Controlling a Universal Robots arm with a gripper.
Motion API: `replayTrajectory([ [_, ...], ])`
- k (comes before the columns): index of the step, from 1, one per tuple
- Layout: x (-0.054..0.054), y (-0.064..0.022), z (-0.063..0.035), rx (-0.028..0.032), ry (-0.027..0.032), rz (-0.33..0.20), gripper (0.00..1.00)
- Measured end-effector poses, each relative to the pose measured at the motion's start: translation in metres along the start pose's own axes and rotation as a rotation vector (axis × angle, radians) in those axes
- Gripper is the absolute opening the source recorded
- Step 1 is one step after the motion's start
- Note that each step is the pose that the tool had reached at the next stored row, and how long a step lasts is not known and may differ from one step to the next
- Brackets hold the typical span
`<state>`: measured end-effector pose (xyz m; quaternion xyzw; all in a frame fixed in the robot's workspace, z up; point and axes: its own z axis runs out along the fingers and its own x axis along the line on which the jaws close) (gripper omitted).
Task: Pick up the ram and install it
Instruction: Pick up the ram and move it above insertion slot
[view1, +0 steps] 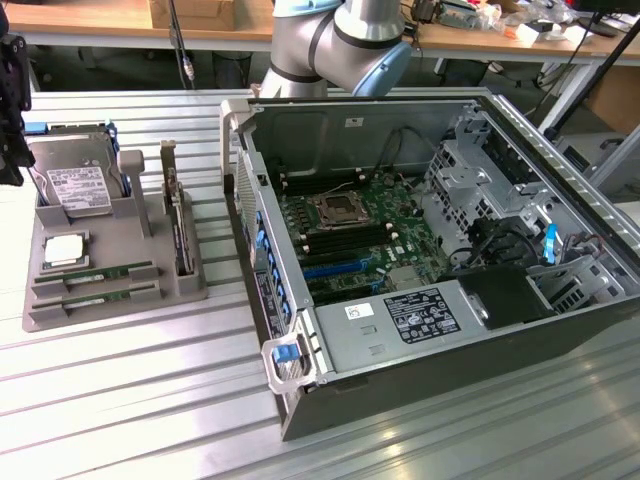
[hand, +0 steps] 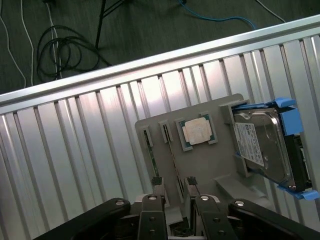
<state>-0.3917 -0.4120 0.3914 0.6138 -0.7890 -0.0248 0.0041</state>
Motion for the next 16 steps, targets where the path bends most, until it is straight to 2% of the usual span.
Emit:
replayTrajectory([
  [16,0.0002,-0.0004,0.0093,0.0,0.0,0.0,0.3],
])
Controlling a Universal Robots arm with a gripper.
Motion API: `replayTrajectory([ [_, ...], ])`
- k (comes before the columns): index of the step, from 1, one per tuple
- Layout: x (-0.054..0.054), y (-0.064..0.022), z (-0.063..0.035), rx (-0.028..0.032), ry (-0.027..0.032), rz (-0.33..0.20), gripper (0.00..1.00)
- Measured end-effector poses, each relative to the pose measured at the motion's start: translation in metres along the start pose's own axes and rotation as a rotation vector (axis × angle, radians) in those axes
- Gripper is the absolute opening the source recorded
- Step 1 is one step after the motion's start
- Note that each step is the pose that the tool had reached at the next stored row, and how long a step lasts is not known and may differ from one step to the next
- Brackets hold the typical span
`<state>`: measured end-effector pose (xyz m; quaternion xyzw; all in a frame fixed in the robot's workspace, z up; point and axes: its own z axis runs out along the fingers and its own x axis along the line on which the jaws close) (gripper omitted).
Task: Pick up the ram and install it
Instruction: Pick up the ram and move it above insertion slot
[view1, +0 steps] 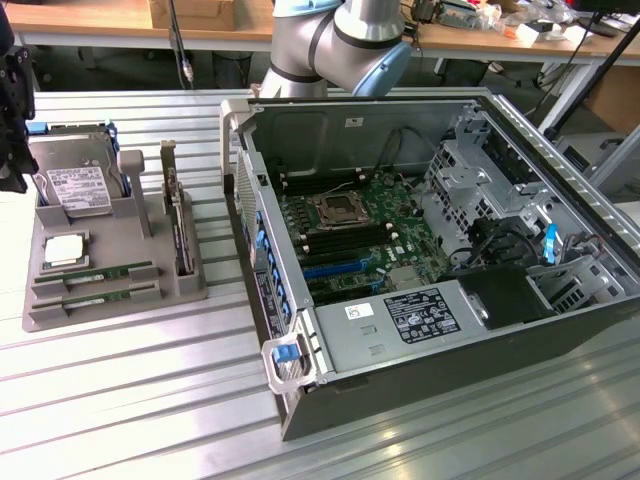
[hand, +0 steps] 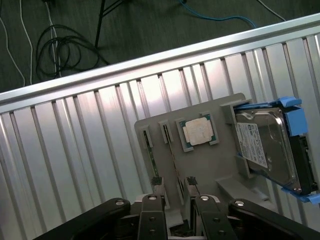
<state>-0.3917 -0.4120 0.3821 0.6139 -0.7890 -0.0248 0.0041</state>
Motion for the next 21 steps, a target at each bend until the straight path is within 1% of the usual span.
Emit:
replayTrajectory([
  [11,0.0,-0.0003,0.0068,0.0,0.0,0.0,0.3],
  [21,0.0,-0.0007,0.0169,0.0,0.0,0.0,0.3],
])
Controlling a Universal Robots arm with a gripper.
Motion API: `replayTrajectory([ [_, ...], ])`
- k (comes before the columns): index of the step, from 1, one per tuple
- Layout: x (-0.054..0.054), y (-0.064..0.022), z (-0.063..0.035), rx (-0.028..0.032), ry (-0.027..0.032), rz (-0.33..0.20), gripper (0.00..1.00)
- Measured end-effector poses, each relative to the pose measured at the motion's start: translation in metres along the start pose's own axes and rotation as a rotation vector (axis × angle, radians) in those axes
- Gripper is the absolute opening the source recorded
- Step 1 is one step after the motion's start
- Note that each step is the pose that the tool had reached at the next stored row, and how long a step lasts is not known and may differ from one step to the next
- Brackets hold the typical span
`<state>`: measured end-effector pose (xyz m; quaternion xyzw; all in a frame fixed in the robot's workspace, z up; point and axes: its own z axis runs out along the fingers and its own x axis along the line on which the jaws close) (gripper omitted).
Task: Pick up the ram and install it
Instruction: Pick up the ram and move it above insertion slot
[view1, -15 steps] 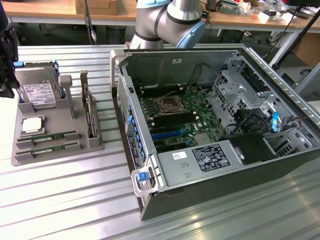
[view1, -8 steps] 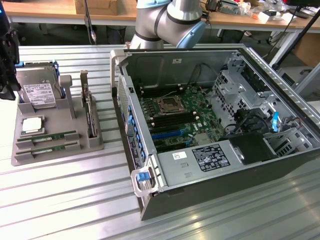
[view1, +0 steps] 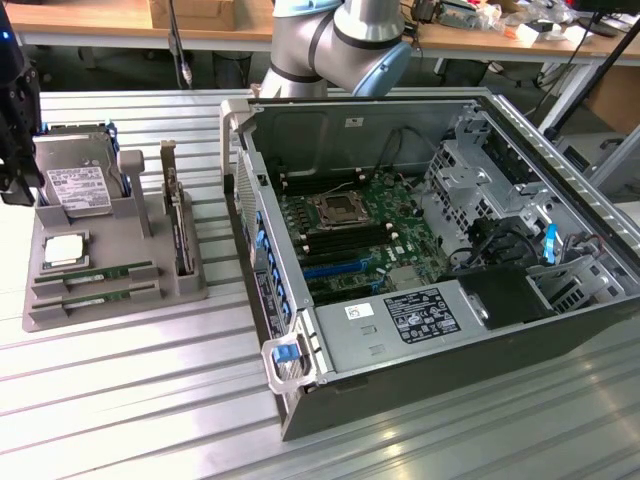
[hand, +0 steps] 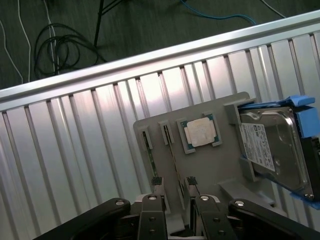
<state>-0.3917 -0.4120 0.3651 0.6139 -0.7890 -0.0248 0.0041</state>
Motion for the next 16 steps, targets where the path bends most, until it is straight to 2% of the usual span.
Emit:
replayTrajectory([
  [16,0.0,-0.0005,0.0116,0.0,0.0,0.0,0.3],
])
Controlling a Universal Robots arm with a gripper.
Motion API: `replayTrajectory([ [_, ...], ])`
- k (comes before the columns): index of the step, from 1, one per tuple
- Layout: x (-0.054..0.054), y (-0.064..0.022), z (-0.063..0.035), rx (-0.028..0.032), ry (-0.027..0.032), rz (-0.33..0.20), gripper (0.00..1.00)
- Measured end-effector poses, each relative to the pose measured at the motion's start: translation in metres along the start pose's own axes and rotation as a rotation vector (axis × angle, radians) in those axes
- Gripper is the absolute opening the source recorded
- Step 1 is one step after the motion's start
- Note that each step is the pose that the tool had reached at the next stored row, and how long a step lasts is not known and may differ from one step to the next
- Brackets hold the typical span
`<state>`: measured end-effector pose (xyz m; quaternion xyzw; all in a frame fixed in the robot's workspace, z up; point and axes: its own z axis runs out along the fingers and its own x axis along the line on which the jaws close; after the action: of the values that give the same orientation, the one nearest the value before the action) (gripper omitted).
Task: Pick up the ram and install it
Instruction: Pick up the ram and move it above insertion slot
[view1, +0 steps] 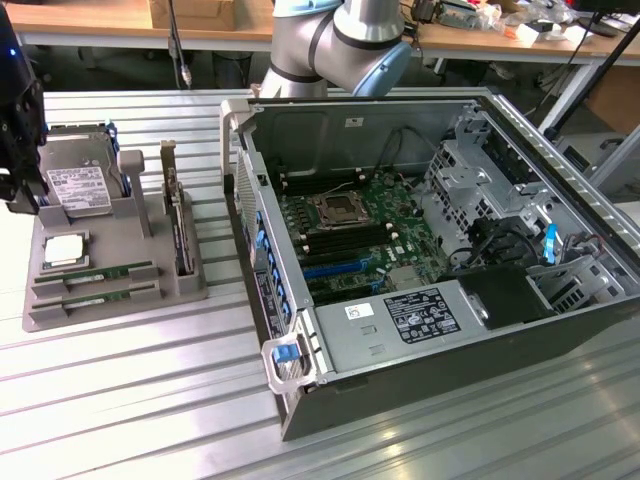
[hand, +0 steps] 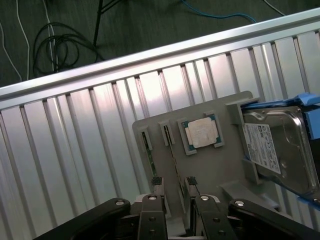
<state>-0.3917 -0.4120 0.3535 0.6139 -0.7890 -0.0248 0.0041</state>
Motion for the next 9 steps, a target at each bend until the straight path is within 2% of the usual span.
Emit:
replayTrajectory([
  [9,0.0002,-0.0004,0.0078,0.0,-0.0001,0.0,0.3],
])
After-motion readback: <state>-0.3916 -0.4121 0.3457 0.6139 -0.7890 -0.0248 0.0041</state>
